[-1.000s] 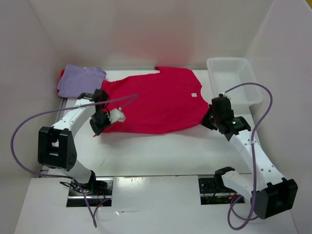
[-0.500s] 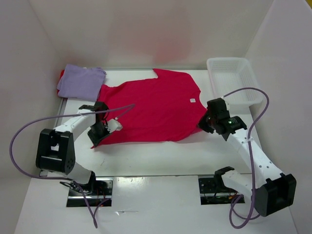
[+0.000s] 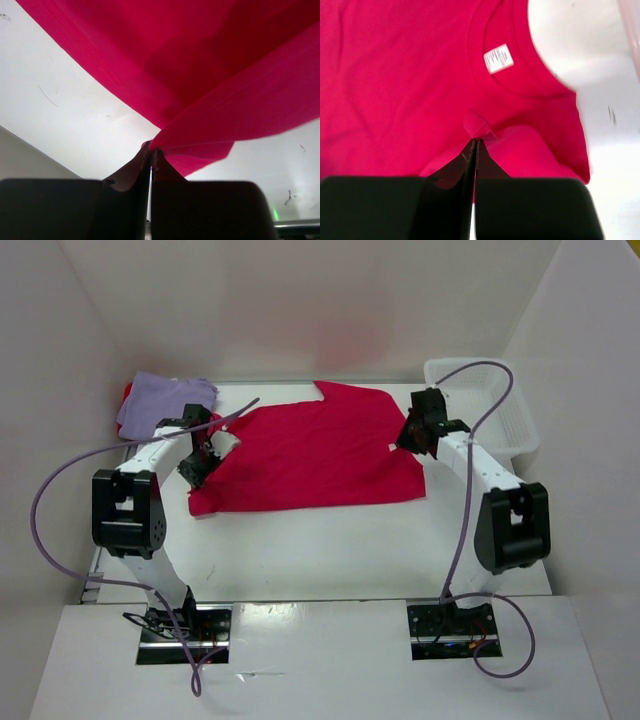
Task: Fold and stack the t-shirts
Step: Fold the flattened tshirt in 1/3 of the way
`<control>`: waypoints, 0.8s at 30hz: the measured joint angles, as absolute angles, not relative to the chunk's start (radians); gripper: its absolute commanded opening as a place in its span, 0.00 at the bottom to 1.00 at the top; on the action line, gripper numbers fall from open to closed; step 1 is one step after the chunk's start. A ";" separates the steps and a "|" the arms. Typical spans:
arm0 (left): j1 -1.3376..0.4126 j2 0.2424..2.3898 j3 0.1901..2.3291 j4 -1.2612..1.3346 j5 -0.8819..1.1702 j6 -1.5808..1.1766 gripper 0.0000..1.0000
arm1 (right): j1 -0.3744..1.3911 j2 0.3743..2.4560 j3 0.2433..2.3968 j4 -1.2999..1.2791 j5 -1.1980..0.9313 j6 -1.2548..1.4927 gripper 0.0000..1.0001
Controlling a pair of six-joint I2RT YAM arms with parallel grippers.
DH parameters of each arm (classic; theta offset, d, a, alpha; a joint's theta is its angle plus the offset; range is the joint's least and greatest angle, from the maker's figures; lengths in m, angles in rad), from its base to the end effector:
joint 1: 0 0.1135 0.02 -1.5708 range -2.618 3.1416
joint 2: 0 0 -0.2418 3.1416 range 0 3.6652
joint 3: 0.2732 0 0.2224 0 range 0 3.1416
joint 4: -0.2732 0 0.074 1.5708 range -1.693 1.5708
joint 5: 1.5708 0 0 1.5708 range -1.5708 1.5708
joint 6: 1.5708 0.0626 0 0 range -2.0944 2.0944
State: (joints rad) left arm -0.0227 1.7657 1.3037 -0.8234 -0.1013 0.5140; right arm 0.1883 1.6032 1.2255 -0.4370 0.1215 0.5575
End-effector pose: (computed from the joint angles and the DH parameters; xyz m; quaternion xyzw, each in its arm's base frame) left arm 0.3237 -0.0010 0.1782 0.2552 0.9551 0.0831 0.1256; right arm 0.3378 0.0566 0.2329 0.1923 0.9078 0.0817 0.3637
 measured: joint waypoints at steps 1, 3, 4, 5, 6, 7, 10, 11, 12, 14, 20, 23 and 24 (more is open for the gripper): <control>-0.023 1.780 1.310 -0.816 -0.113 0.512 0.00 | 0.187 1.641 1.247 -0.428 0.121 0.543 0.00; -0.024 1.814 1.328 -0.810 -0.134 0.512 0.00 | 0.184 1.712 1.289 -0.407 0.120 0.519 0.00; -0.024 1.831 1.338 -0.806 -0.144 0.512 0.00 | 0.183 1.740 1.303 -0.399 0.121 0.512 0.00; -0.024 1.843 1.346 -0.804 -0.154 0.512 0.00 | 0.181 1.765 1.316 -0.395 0.121 0.505 0.00; -0.025 1.855 1.356 -0.800 -0.166 0.513 0.00 | 0.178 1.784 1.323 -0.391 0.121 0.500 0.00; -0.028 1.864 1.365 -0.796 -0.180 0.513 0.00 | 0.175 1.802 1.331 -0.389 0.121 0.495 0.00; -0.037 1.882 1.380 -0.775 -0.228 0.519 0.00 | 0.155 1.838 1.353 -0.384 0.124 0.478 0.00; -0.041 1.888 1.381 -0.769 -0.242 0.519 0.00 | 0.149 1.848 1.364 -0.384 0.126 0.473 0.00; -0.043 1.893 1.382 -0.764 -0.257 0.521 0.00 | 0.144 1.857 1.378 -0.384 0.129 0.468 0.00; -0.050 1.906 1.381 -0.753 -0.282 0.524 0.00 | 0.136 1.874 1.412 -0.382 0.134 0.455 0.00; -0.061 1.919 1.360 -0.725 -0.336 0.526 0.00 | 0.135 1.938 1.538 -0.380 0.135 0.431 0.00; -0.063 1.930 1.360 -0.714 -0.347 0.527 0.02 | 0.135 1.989 1.593 -0.382 0.130 0.422 0.00; -0.063 1.934 1.360 -0.712 -0.349 0.527 0.04 | 0.135 2.005 1.605 -0.382 0.125 0.419 0.03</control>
State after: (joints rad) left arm -0.0628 1.9343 1.3598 -0.7116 -0.3489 0.5270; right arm 0.1349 2.0048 1.6047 -0.3824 0.1249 0.4187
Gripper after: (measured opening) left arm 0.015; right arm 0.003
